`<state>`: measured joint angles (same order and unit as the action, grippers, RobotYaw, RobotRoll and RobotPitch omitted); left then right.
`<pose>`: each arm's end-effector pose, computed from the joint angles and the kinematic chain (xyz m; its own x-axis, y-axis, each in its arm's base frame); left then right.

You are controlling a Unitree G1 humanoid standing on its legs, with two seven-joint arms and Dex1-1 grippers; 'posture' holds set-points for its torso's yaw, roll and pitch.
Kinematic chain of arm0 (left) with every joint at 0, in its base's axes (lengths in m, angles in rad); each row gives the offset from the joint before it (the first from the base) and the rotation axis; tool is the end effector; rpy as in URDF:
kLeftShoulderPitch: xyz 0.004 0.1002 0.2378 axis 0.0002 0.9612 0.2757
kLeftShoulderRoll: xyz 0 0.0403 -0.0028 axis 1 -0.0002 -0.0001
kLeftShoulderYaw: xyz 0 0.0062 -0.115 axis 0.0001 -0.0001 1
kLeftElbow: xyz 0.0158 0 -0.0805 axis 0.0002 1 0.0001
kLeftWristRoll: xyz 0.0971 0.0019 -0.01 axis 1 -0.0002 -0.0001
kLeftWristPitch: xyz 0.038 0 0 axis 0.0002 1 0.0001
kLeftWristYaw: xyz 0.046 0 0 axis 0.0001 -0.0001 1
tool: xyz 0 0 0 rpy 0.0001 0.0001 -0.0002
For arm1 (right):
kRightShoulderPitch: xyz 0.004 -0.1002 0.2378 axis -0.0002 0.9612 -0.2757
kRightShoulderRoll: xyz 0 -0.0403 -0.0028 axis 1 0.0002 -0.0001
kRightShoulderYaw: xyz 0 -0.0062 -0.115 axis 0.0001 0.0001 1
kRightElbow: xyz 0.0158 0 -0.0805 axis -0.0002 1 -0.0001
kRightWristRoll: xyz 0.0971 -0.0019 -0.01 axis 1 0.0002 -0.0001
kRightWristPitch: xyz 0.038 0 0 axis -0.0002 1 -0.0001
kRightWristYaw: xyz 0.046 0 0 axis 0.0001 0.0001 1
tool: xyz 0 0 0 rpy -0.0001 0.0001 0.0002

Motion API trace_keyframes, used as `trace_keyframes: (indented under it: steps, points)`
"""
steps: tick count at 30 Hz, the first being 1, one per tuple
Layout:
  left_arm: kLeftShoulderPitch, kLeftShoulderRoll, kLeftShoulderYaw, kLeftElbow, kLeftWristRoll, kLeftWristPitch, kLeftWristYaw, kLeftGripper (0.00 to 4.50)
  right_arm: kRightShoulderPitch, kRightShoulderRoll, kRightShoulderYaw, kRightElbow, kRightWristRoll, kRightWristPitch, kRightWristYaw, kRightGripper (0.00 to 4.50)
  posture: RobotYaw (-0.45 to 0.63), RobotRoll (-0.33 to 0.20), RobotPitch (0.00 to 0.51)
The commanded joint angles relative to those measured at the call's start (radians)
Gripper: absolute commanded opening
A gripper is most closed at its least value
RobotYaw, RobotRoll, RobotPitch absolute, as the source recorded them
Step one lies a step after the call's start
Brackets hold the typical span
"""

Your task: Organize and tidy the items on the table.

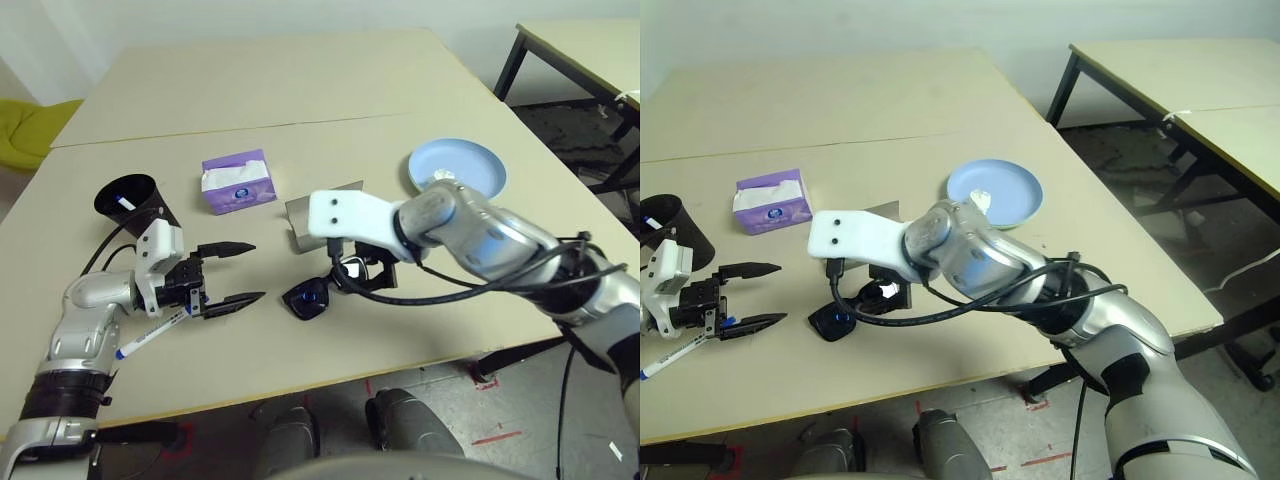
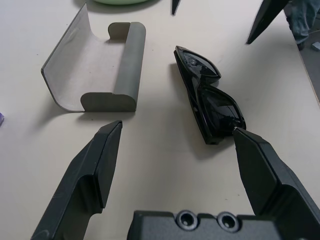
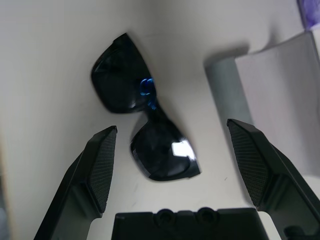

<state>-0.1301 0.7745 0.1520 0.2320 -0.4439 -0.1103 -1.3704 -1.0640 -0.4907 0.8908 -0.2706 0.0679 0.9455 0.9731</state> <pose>0.2172 0.3307 0.1142 0.4261 -0.8703 -0.2471 0.8995 0.3785 0.2182 0.2664 -0.0508 0.2096 0.2191 0.5965 -0.7721 -0.9004 -0.1814 -0.3955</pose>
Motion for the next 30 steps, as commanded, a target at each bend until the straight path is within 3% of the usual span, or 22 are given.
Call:
trace_keyframes:
  steps: [1, 12, 30]
  points:
    - [0.015, 0.010, 0.012, -0.026, -0.001, 0.000, 0.004, 4.50, -0.014, 0.048, 0.040, 0.051, -0.052, -0.048, 0.002, 4.48, -0.16, 0.000, 0.075]
    - [0.031, 0.003, 0.010, -0.056, 0.000, 0.010, 0.029, 4.50, 0.011, 0.114, 0.076, 0.156, -0.150, -0.115, 0.046, 4.48, -0.15, 0.000, 0.081]
    - [0.041, -0.001, 0.007, -0.095, -0.002, 0.034, 0.058, 4.50, 0.081, 0.164, 0.049, 0.314, -0.263, -0.277, 0.061, 4.48, -0.14, 0.000, 0.089]
